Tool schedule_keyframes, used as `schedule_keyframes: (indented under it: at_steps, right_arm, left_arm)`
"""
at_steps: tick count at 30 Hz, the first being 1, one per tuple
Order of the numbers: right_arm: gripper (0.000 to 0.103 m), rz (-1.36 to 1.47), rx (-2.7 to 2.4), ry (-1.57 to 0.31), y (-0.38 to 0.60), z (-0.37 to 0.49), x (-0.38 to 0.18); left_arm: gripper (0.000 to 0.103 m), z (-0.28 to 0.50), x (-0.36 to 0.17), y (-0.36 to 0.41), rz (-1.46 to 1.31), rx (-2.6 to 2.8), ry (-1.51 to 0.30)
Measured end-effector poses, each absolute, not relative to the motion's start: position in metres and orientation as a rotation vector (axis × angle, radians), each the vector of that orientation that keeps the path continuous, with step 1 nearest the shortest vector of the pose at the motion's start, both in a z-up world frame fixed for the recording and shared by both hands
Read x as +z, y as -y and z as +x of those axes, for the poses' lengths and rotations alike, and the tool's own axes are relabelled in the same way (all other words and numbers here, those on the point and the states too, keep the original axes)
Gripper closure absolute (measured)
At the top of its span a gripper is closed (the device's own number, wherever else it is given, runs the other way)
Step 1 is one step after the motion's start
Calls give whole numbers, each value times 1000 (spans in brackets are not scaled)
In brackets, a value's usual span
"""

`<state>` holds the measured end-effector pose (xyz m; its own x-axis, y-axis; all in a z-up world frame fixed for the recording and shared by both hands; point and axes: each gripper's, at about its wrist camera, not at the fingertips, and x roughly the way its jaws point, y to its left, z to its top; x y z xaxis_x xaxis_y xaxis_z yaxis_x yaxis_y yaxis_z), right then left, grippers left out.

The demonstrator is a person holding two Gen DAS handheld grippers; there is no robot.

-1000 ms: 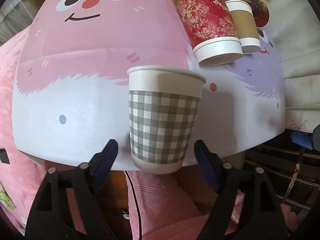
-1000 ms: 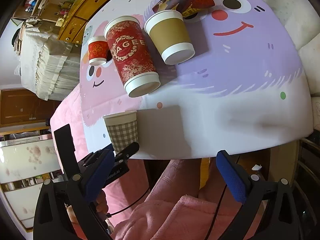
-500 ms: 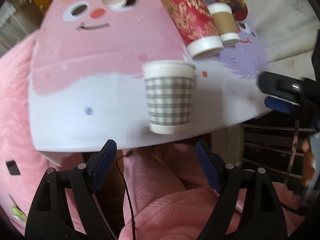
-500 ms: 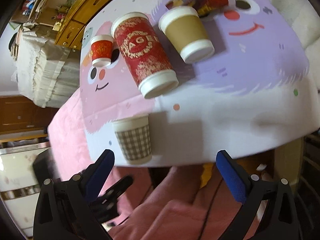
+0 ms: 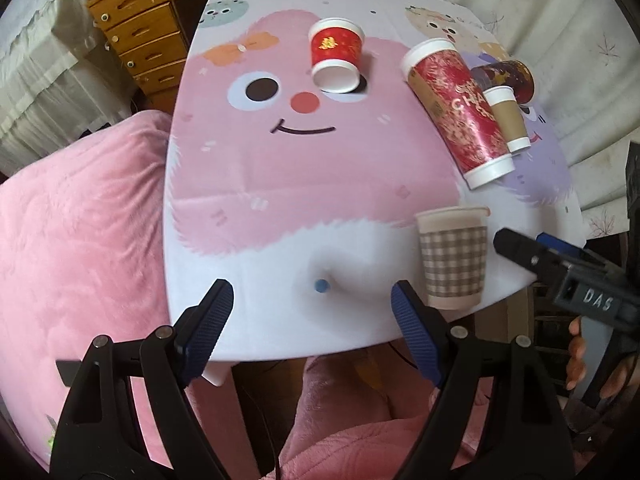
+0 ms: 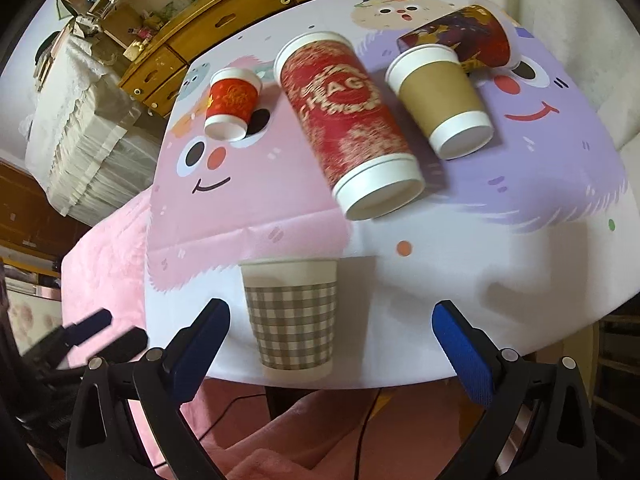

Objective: Flip cup upright
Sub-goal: 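Close the right tool on the cup while the left tool releases it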

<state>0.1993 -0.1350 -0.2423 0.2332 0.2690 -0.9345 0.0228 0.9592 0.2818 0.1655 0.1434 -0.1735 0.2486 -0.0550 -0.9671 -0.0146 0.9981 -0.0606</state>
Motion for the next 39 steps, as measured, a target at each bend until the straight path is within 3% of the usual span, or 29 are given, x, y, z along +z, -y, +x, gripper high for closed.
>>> schedule_keyframes:
  at_steps: [11, 14, 21, 22, 26, 39]
  right_arm:
    - [4, 315, 102, -1427, 103, 203, -290]
    - [9, 370, 103, -1454, 103, 208, -301]
    - [10, 437, 75, -1500, 101, 222, -320]
    - [11, 440, 74, -1504, 100, 224, -322]
    - [34, 447, 78, -1502, 98, 229, -323]
    - [37, 313, 149, -1330, 82, 240, -289]
  left_arm:
    - [24, 191, -173, -172, 4, -68, -1312]
    - [24, 200, -175, -167, 47, -117, -1330]
    - [24, 214, -179, -146, 180, -187, -1321]
    - [24, 216, -179, -144, 189, -194, -1319]
    - [24, 225, -180, -140, 210, -222, -1319]
    - [24, 234, -189, -145, 193, -211, -1344]
